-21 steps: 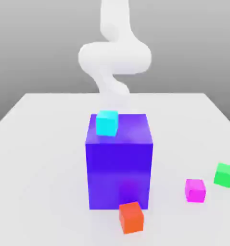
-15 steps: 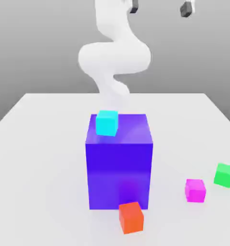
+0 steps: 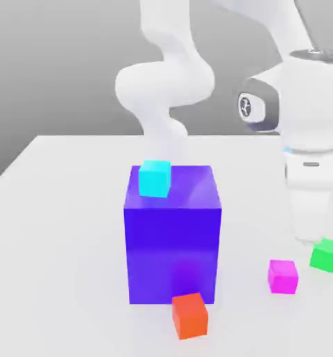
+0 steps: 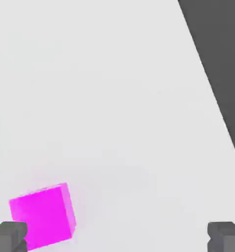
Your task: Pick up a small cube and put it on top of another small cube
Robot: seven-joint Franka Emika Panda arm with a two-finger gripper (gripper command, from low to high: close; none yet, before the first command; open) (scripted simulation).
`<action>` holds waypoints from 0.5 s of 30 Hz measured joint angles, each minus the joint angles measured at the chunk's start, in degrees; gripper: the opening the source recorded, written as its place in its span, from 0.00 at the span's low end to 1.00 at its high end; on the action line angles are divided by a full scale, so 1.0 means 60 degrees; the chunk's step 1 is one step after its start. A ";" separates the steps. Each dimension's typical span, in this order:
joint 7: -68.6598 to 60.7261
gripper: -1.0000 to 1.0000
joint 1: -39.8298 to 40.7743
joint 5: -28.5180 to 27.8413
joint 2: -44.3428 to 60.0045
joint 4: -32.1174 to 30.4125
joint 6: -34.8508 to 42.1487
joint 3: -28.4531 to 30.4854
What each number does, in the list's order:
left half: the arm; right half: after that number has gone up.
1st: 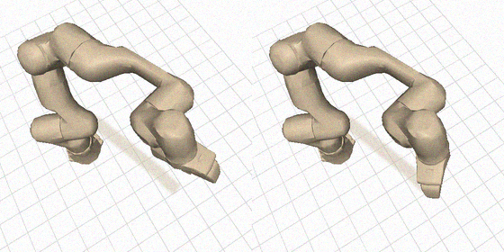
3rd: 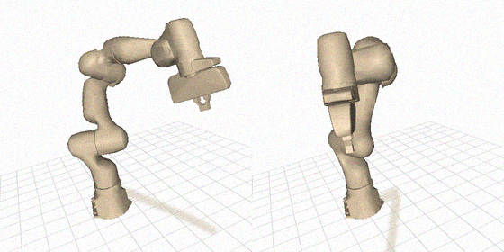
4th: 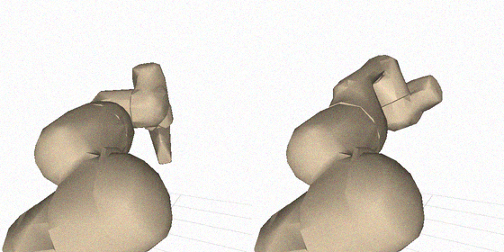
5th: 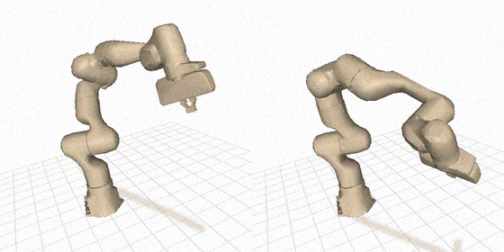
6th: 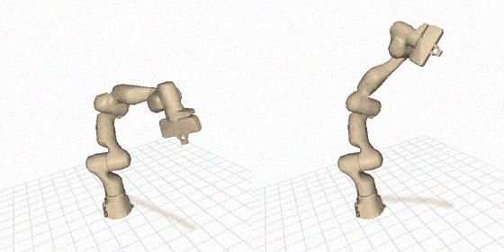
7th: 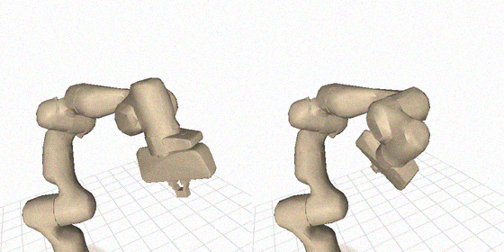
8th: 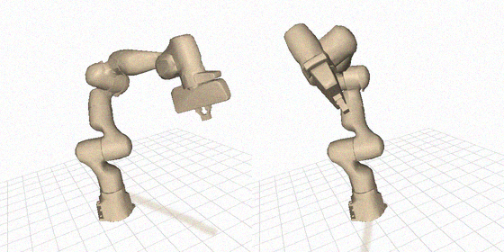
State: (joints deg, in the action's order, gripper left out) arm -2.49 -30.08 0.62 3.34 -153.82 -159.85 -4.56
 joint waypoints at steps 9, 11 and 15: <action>0.0120 0.00 -0.0443 -0.0857 0.2634 0.0180 -0.2003 0.0429; 0.0125 0.00 -0.0442 -0.0862 0.2634 0.0180 -0.1997 0.0428; 0.0147 0.00 -0.0448 -0.0889 0.2623 0.0177 -0.1980 0.0435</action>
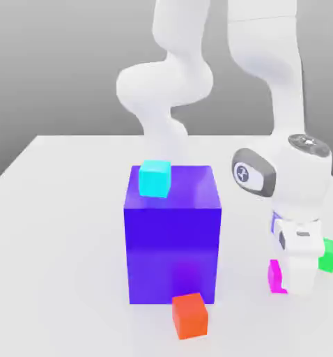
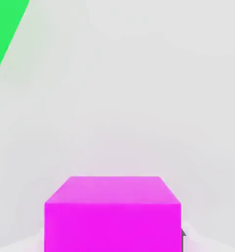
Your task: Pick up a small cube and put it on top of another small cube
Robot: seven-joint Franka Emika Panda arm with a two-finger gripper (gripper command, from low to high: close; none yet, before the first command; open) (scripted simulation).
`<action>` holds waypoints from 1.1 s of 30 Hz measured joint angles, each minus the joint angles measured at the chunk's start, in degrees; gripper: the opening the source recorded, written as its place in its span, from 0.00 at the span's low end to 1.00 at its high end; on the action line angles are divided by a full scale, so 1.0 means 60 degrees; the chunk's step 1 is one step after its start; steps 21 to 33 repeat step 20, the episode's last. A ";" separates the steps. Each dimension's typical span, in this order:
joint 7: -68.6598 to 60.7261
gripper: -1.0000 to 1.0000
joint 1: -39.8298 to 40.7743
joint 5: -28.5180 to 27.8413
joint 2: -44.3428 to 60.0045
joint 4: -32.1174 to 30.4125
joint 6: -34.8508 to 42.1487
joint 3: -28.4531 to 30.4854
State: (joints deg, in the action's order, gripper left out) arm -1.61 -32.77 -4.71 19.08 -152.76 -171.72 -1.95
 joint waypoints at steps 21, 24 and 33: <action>-0.0729 1.00 -0.1743 -0.0146 -0.1266 0.0568 0.1870 -0.1222; -0.0729 1.00 -0.1743 -0.0146 -0.1266 0.0568 0.1870 -0.1222; -0.0729 1.00 -0.1743 -0.0146 -0.1266 0.0568 0.1870 -0.1222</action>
